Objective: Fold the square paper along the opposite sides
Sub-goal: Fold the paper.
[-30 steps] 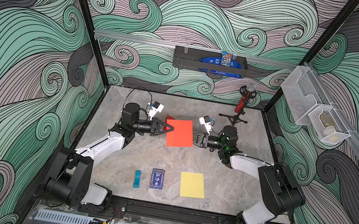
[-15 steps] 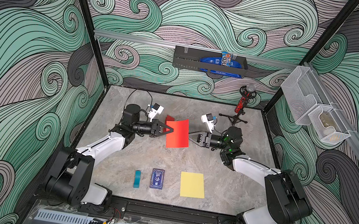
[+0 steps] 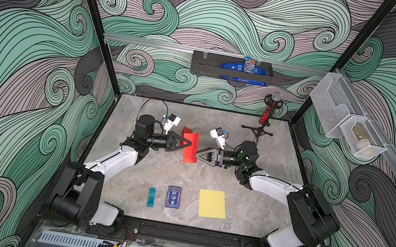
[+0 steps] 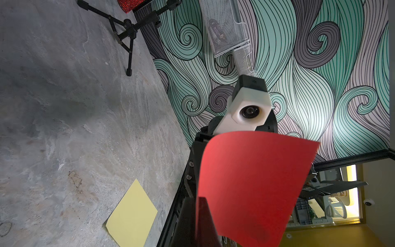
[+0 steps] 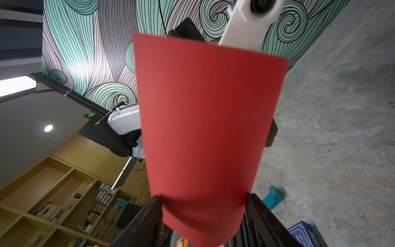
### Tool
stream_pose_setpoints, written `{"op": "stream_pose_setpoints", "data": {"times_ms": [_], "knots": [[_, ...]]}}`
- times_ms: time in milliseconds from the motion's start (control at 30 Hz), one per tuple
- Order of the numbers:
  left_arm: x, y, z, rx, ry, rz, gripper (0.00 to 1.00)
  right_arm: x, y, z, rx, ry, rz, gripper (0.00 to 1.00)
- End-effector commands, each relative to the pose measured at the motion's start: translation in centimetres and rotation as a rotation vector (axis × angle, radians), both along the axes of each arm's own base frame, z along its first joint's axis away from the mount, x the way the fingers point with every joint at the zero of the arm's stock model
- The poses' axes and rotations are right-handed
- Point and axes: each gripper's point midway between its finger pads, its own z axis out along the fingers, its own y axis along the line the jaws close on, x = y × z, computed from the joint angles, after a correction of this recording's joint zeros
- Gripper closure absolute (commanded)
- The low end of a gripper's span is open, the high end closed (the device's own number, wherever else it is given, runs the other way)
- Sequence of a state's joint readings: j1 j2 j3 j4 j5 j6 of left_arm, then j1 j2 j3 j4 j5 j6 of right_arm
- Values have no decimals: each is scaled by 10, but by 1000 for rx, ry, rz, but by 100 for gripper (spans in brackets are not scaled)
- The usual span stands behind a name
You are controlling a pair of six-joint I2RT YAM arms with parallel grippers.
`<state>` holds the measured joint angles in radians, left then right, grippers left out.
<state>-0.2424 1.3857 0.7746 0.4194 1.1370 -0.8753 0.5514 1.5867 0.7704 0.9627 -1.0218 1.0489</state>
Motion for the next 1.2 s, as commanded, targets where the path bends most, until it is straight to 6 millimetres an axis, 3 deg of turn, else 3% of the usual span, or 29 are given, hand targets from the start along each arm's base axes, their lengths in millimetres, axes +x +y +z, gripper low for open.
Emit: {"op": "stream_pose_setpoints", "data": {"times_ms": [0,333,467,700,1167], "knots": [[0,1,7,-10,-24,-8,100,2,10,3,-6,-46,12,35],[-1,2,14,-29,-31,-15,100,-2,23,2,15,-45,61,39],[-1,3,16,-30,-36,-11,100,1,16,-7,-15,-19,42,39],[-2,5,13,-13,-46,-4,100,17,-8,-5,-55,-22,-35,31],[-3,6,18,-6,-72,1,100,25,1,0,-44,5,-26,28]]}}
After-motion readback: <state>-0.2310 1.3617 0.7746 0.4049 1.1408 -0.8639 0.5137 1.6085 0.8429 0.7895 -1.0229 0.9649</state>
